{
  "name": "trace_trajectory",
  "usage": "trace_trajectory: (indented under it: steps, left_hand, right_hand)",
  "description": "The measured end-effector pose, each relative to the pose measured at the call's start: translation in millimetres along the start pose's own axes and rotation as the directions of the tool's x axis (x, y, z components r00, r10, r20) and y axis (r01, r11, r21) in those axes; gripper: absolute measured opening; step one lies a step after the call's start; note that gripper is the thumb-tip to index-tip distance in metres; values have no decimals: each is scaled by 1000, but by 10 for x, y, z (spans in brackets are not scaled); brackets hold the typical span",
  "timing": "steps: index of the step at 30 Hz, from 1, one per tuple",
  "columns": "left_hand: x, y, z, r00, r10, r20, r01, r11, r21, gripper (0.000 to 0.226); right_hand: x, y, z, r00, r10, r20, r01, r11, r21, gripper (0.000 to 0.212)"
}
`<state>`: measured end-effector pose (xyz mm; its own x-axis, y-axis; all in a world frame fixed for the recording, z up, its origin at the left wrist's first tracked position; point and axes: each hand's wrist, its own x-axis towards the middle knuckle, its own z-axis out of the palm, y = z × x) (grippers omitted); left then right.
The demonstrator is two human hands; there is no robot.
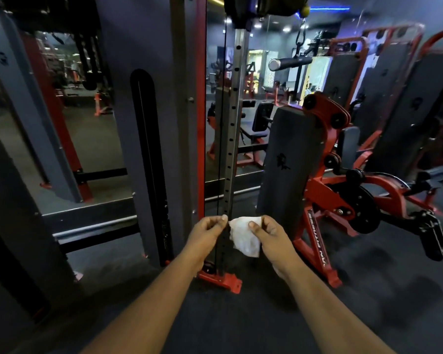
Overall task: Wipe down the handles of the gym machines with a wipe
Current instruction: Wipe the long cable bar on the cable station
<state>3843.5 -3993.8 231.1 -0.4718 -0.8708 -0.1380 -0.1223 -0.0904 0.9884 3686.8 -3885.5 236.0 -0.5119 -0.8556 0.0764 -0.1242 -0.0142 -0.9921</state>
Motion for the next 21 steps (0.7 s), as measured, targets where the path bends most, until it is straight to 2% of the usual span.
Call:
trace_trajectory:
  steps: [2,4,6,8,10,13,15,18,21]
  left_hand:
    - [195,55,-19,989,-29,146,20,998,66,34]
    - [432,106,-1,976,43,212,-62,995,82,21]
    - [640,156,20,979,131,155,-147,984,97,11]
    - [860,214,39,977,182,110,-194,974,113,11]
    - [1062,316,81,970,207,124,-225,962,153,14]
    - [1262,548,189,957,238,167,-269,942,202,22]
    - [1394,730,308,939,284,191,-327,912,248,14]
    - [1598,980,495,909,352,222,-412,833,368,3]
    - [1787,1292,715,877,433,210,-479,743,468,2]
  right_hand:
    - [179,-34,70,1000,7,8,-7,1000,29,17]
    - [382,-24,136,1000,-7,-8,7,1000,23,14]
    - [550,-10,154,997,-37,-68,36,999,-19,10]
    - [743,5,126,992,-38,-123,37,999,-14,10]
    - [926,-15,74,991,-19,-135,21,1000,9,12]
    - [1169,-71,-12,995,22,-93,-7,987,162,18]
    - [1338,-138,-107,999,46,-20,-39,963,266,25]
    - [1564,-256,-304,995,32,97,-60,950,307,31]
    - [1881,-356,-571,1000,-7,23,0,957,291,27]
